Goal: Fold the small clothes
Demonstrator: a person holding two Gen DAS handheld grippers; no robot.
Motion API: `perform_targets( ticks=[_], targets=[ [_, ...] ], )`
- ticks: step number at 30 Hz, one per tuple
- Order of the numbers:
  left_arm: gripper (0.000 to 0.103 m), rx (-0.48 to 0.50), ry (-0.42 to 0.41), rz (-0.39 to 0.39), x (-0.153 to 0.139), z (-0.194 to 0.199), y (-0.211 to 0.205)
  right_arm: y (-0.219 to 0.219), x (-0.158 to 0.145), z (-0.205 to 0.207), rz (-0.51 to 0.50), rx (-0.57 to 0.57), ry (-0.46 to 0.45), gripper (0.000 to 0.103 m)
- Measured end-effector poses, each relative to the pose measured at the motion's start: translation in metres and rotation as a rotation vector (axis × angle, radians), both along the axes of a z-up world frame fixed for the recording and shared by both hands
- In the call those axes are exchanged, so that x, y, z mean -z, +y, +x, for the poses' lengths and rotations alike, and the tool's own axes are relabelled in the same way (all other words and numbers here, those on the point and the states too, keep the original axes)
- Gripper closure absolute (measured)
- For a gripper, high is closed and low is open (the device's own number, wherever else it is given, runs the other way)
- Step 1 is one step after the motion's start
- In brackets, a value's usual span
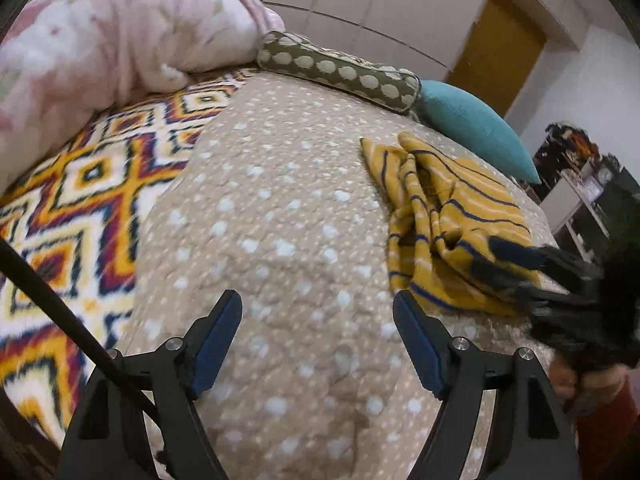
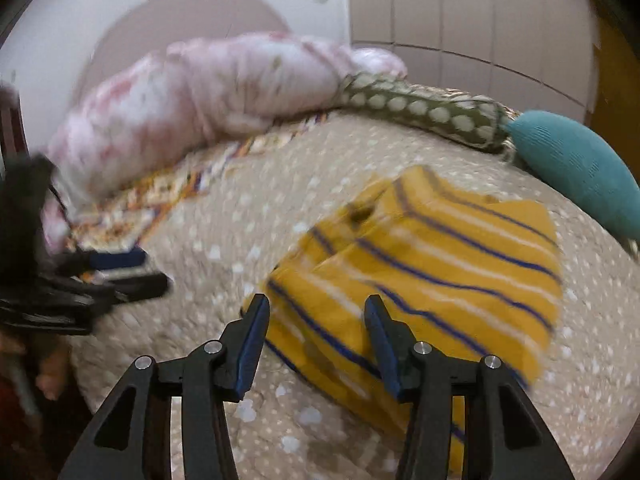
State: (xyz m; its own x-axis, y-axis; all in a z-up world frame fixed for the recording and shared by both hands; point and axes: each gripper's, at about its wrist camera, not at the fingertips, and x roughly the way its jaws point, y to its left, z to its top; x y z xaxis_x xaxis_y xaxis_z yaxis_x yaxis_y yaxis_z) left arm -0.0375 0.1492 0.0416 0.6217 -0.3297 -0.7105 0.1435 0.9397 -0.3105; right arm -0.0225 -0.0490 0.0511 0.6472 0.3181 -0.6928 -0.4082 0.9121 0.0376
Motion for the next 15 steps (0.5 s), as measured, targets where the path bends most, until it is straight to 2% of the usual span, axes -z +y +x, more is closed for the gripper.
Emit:
perform_targets(
  ticks=[1,2,3,4,5,7,8,11,15],
  targets=[
    [0.026,-0.006,-0.005,-0.004,0.0,-0.002,0.003,0.009,0.009,0.006,-0.066,0.014,-0.013,0.051],
    [0.026,-0.013,-0.013,-0.005,0.0,-0.003,0.004,0.014,0.015,0.011,-0.113,0.035,-0.02,0.061],
    [0.026,-0.021,-0.023,-0.007,-0.002,-0.006,0.008,0.015,0.023,0.018,-0.16,0.068,-0.009,0.096],
    [0.026,-0.026,-0.032,-0.008,-0.003,-0.008,0.01,0.012,0.027,0.023,-0.154,0.092,0.015,0.095],
    [0.026,-0.033,-0.043,-0.01,-0.004,-0.012,0.013,0.001,0.025,0.027,-0.078,0.115,0.033,0.095],
    [0.026,-0.044,-0.059,-0.014,-0.007,-0.021,0.017,-0.006,0.015,0.028,0.007,0.136,0.042,0.096],
    [0.026,-0.05,-0.061,-0.016,-0.008,-0.023,0.019,-0.007,0.007,0.027,0.065,0.13,0.042,0.096],
    [0.026,-0.069,-0.045,-0.031,-0.003,-0.028,0.026,0.01,-0.001,0.027,0.156,0.081,0.057,0.096],
    [0.026,-0.085,0.012,-0.067,0.01,-0.025,0.028,0.031,0.025,0.041,0.211,0.051,0.146,0.095]
  ],
)
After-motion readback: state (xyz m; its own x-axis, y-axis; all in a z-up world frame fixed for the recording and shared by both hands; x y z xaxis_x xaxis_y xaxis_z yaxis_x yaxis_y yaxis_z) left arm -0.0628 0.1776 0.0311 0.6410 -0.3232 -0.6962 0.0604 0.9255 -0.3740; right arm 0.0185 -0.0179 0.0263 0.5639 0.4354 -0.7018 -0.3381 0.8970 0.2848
